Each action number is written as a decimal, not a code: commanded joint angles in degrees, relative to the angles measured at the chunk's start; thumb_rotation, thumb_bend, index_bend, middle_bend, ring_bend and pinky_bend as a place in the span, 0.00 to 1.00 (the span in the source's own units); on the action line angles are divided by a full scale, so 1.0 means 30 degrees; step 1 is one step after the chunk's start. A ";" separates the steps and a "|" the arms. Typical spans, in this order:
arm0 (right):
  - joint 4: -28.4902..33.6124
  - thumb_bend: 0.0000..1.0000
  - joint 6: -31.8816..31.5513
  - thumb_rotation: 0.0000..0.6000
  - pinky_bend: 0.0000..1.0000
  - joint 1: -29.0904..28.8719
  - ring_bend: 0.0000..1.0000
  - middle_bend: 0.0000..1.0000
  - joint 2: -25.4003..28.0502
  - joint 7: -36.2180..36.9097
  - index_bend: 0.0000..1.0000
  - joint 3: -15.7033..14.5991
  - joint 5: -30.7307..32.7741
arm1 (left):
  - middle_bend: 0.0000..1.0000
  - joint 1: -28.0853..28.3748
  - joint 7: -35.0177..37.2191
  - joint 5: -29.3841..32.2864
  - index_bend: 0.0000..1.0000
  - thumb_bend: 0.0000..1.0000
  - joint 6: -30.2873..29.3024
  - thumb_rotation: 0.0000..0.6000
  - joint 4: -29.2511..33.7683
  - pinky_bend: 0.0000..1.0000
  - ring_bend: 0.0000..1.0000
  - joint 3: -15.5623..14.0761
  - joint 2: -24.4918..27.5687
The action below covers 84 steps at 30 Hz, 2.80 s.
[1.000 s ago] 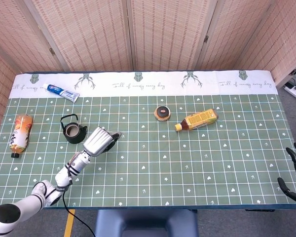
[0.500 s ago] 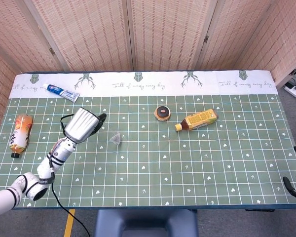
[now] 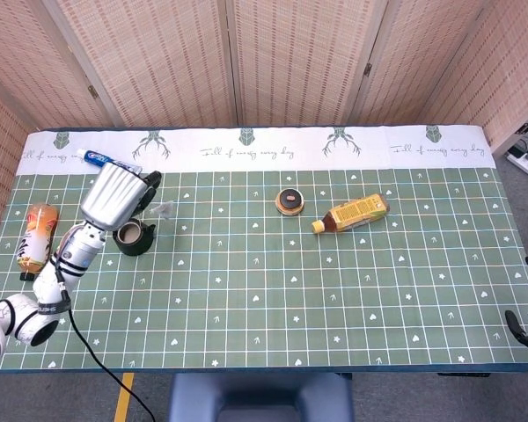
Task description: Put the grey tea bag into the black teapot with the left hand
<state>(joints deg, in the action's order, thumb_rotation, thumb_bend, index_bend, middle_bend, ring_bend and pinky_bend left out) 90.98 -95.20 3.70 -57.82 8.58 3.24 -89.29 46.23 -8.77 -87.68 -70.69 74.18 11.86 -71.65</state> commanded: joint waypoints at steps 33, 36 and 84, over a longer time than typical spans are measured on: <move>0.0473 0.36 0.1910 1.00 0.00 -0.0707 0.00 0.00 -0.0729 -0.2200 0.00 0.0403 0.1680 | 1.00 -0.0875 0.5611 -0.0757 0.61 0.55 -0.0074 1.00 -0.6510 1.00 1.00 -0.1488 -0.1208; 0.0480 0.36 0.2155 1.00 0.00 -0.0792 0.00 0.00 -0.0802 -0.2351 0.00 0.0429 0.1878 | 1.00 -0.0992 0.6240 -0.0884 0.61 0.55 -0.0220 1.00 -0.6898 1.00 1.00 -0.1659 -0.1287; 0.0378 0.36 0.2678 1.00 0.00 -0.1061 0.00 0.00 -0.1165 -0.2963 0.00 0.0349 0.2044 | 1.00 -0.5207 1.2688 -0.2245 0.51 0.55 -0.5179 1.00 -1.0825 1.00 1.00 -0.4289 -0.5819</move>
<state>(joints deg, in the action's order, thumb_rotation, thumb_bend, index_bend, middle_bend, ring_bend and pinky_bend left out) 92.12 -87.13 0.51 -61.34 -0.34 4.30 -83.12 32.02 29.36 -93.76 -85.03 40.08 -0.14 -89.61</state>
